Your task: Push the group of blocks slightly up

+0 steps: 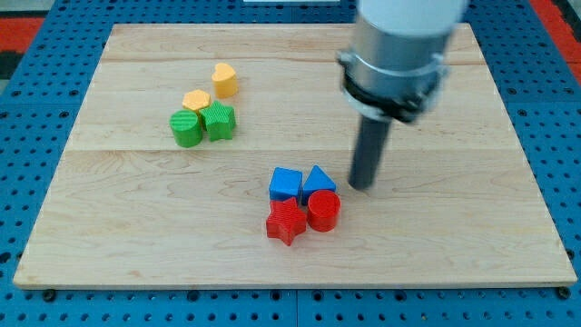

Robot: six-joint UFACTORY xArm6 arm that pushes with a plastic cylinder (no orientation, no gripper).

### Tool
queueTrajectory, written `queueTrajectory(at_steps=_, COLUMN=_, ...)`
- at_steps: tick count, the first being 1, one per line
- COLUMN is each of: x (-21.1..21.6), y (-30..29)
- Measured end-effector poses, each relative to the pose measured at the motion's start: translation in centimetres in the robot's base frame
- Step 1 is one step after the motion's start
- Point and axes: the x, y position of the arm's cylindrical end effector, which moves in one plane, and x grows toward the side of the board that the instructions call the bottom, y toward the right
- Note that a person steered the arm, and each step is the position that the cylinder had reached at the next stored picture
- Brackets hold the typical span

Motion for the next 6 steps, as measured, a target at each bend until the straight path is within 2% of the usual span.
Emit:
queueTrajectory(at_steps=1, x=-3.8, y=-6.4)
queueTrajectory(at_steps=3, x=-2.4, y=-20.3)
queueTrajectory(at_steps=4, x=-2.6, y=-22.9)
queueTrajectory(at_steps=6, x=-4.3, y=-20.9)
